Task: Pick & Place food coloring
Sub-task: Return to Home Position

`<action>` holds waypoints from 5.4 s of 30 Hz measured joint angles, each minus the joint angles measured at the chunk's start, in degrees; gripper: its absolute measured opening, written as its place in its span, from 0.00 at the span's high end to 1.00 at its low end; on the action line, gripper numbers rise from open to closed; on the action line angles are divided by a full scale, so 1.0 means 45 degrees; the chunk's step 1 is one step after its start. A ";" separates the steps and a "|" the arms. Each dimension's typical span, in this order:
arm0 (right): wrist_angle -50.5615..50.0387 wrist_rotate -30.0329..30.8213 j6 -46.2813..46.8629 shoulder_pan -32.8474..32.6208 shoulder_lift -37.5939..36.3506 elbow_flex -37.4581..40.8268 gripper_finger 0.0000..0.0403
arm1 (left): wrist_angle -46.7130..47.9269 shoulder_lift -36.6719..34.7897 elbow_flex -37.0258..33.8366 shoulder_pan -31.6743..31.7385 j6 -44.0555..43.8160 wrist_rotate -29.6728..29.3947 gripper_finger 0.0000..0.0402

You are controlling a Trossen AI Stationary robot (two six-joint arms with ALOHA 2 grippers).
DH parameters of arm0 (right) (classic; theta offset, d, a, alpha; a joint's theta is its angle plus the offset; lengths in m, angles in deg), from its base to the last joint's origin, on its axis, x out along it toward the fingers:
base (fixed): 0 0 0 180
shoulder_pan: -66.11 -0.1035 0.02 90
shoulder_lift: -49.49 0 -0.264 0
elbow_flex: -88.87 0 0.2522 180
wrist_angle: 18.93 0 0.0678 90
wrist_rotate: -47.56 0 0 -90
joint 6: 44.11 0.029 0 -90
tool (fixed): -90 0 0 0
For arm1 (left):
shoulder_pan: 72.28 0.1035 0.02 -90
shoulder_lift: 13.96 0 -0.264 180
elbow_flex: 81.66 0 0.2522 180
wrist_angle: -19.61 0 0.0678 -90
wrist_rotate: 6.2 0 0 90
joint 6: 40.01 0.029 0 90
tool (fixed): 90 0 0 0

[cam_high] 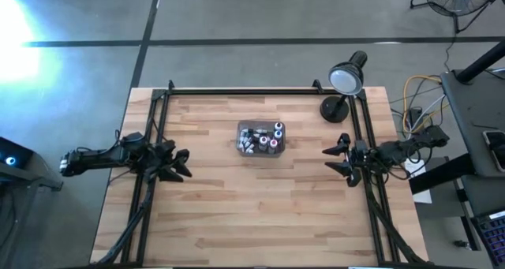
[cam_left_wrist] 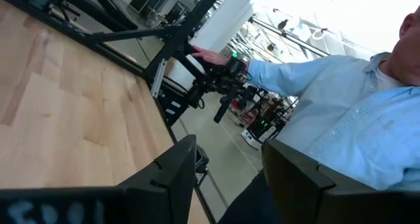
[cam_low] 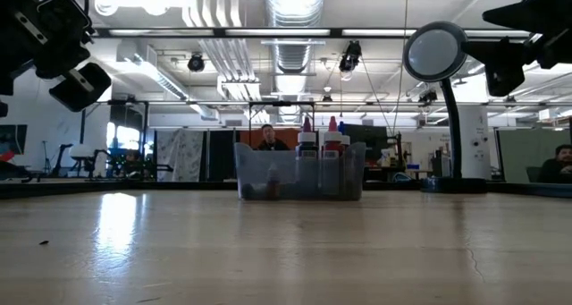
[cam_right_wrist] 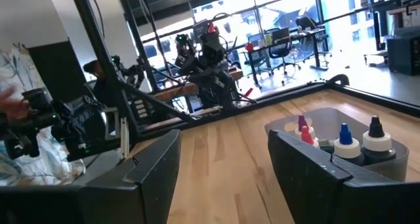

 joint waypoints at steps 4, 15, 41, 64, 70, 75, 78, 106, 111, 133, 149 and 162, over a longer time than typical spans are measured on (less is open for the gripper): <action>-0.0001 0.0000 0.0000 0.0000 0.0000 0.0000 0.44 | 0.0094 0.0141 0.0000 0.0000 0.0000 0.0000 0.62; 0.0004 0.0000 0.0000 -0.0005 0.0000 0.0000 0.44 | -0.0169 0.0229 0.0000 0.0000 0.6136 -0.1496 0.62; 0.0004 0.0000 0.0000 -0.0034 0.0000 0.0000 0.44 | -0.0119 0.0226 0.0049 0.0005 0.8874 -0.6645 0.62; 0.0014 0.0000 -0.0005 0.3859 0.0000 0.0005 0.44 | -0.0133 0.0226 0.0058 0.0005 0.8854 -0.6635 0.62; 0.0009 0.0007 -0.0001 0.4147 0.0000 0.0005 0.44 | -0.0133 0.0226 0.0058 0.0005 0.8854 -0.6630 0.62; 0.0008 0.0000 -0.0001 0.4202 0.0039 0.0005 0.44 | -0.0129 0.0227 0.0058 0.0005 0.8854 -0.6630 0.62; 0.0009 0.0000 -0.0005 0.4201 0.0039 0.0005 0.44 | -0.0130 0.0228 0.0063 0.0005 0.8854 -0.6625 0.62; 0.0009 0.0000 -0.0004 0.4197 0.0044 0.0005 0.44 | -0.0133 0.0226 0.0063 0.0005 0.8854 -0.6601 0.62; 0.0006 0.0000 0.0000 0.4197 0.0044 0.0005 0.44 | -0.0132 0.0226 0.0063 0.0000 0.8854 -0.6653 0.62; 0.0007 -0.0002 0.0000 0.4197 0.0042 0.0005 0.44 | -0.0131 0.0228 0.0068 0.0005 0.8854 -0.6640 0.62; 0.0006 -0.0003 0.0000 0.4197 0.0042 0.0005 0.44 | -0.0128 0.0230 0.0068 0.0000 0.8854 -0.6635 0.62; 0.0005 -0.0005 -0.0005 0.4197 0.0039 0.0005 0.44 | -0.0129 0.0230 0.0068 0.0002 0.8854 -0.6630 0.62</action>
